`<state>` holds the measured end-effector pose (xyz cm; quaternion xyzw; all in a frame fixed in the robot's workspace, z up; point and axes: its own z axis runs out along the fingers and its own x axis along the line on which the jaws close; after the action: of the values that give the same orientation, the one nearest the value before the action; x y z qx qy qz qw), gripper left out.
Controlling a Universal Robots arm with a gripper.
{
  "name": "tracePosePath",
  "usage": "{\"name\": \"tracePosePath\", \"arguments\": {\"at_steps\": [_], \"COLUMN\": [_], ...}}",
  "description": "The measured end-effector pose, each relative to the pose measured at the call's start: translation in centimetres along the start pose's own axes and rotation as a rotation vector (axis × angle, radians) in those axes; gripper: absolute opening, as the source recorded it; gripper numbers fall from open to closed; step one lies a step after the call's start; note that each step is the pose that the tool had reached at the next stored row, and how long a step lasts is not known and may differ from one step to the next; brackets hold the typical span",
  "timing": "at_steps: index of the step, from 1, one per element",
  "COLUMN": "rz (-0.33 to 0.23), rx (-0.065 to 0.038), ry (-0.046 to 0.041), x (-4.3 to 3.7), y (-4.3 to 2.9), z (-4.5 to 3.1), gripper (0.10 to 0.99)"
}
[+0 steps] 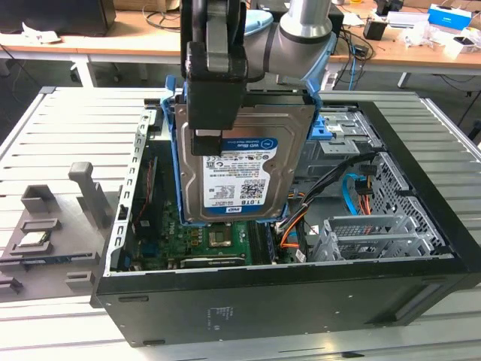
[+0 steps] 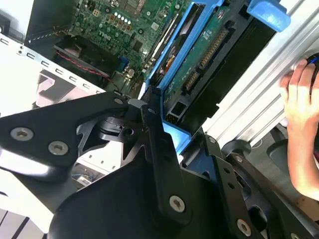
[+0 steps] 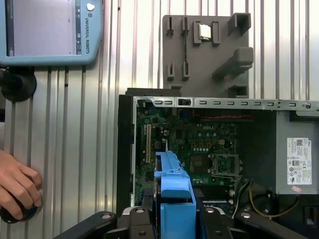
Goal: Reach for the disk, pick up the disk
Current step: 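Pick up the disk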
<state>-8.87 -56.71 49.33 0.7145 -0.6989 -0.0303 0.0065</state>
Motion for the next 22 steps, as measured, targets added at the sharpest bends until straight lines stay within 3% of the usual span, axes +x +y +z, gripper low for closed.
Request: {"name": "tracePosePath", "arguments": {"at_steps": [7,22], "rz": [0.0,0.0], "rx": [0.0,0.0], "ry": [0.0,0.0], "x": [0.03,0.11], "y": [-1.38,-5.21], "z": [-0.07,-0.27], "gripper": [0.369,0.369]}}
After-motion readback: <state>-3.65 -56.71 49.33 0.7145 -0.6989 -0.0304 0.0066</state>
